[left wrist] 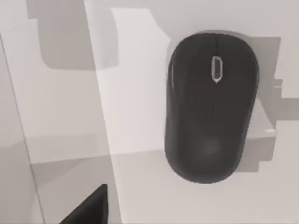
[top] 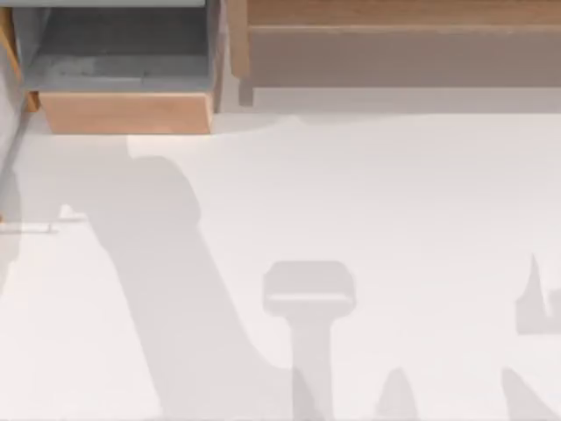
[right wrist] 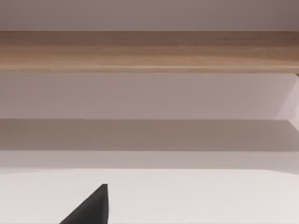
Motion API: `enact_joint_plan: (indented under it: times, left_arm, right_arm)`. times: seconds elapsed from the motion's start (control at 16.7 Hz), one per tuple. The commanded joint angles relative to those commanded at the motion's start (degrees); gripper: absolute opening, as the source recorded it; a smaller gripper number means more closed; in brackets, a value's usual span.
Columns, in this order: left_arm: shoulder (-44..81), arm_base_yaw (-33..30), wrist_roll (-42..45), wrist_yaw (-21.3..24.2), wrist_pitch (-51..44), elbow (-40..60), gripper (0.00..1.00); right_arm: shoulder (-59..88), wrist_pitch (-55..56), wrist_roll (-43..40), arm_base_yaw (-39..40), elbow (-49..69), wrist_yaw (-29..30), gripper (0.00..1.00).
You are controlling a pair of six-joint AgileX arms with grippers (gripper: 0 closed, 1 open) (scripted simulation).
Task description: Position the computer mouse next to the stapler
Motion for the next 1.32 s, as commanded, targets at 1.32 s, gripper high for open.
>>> enact_joint_plan:
  times: [1.32]
  left_arm:
    - [-4.9, 4.9, 7.3, 0.9, -11.5, 3.5, 1.0]
  right_arm:
    - [0.0, 0.0, 0.0, 0.0, 0.0, 0.0, 1.0]
